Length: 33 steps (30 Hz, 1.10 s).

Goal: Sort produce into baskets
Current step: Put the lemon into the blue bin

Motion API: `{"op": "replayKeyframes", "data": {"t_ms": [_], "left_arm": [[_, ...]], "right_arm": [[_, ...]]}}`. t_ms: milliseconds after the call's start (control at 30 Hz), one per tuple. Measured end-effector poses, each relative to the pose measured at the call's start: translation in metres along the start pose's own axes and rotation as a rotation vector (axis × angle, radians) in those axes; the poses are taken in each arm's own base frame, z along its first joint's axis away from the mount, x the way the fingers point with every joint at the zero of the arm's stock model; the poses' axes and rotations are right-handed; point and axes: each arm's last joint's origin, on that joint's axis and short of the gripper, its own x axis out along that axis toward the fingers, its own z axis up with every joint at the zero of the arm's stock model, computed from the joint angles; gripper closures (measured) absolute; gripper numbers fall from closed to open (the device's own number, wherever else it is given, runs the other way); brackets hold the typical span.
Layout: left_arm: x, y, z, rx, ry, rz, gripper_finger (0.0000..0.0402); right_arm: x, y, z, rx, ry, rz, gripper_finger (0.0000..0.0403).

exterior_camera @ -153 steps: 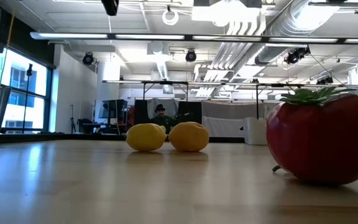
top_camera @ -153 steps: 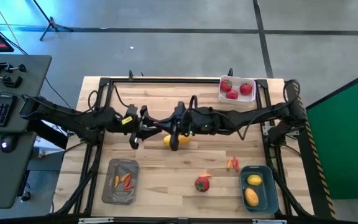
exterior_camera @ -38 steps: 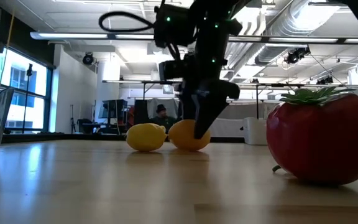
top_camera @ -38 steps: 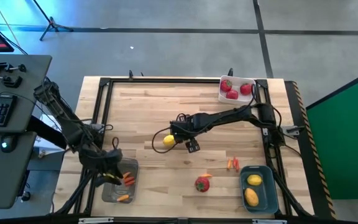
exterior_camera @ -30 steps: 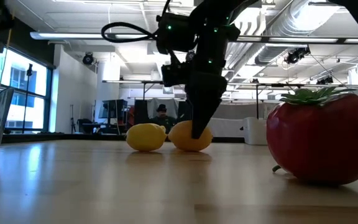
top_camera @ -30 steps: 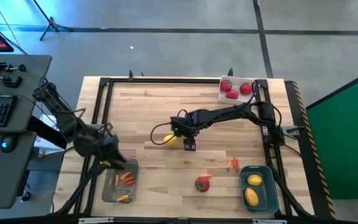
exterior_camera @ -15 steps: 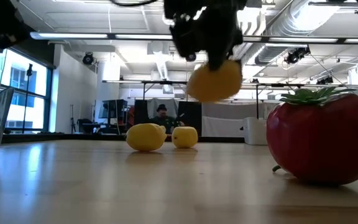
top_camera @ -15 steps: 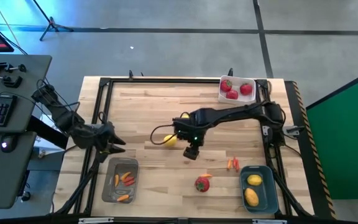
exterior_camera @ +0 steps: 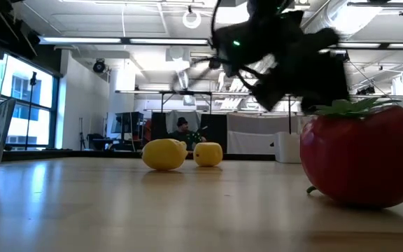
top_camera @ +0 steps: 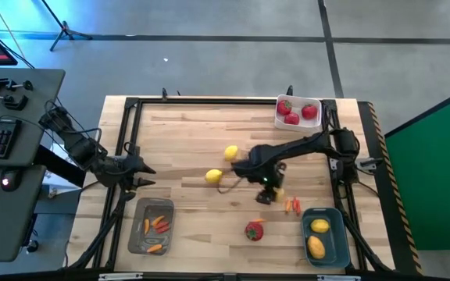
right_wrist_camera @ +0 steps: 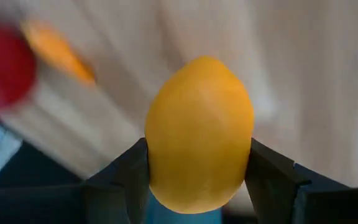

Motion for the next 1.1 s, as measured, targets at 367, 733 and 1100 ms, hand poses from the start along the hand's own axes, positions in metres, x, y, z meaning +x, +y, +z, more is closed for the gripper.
{"op": "replayKeyframes", "data": {"t_ms": [367, 733, 1100], "left_arm": [[0.000, -0.001, -0.002, 0.016, 0.069, -0.079, 0.0232], [0.000, 0.002, -0.005, 0.030, 0.086, -0.036, 0.0232], [0.000, 0.001, -0.005, -0.163, 0.085, -0.031, 0.0232]], "right_arm": [[-0.053, 0.034, -0.063, -0.060, -0.018, 0.042, 0.0205], [-0.031, 0.041, -0.108, 0.147, 0.069, 0.061, 0.0205], [0.009, 0.038, -0.151, 0.427, 0.059, 0.085, 0.0205]]}}
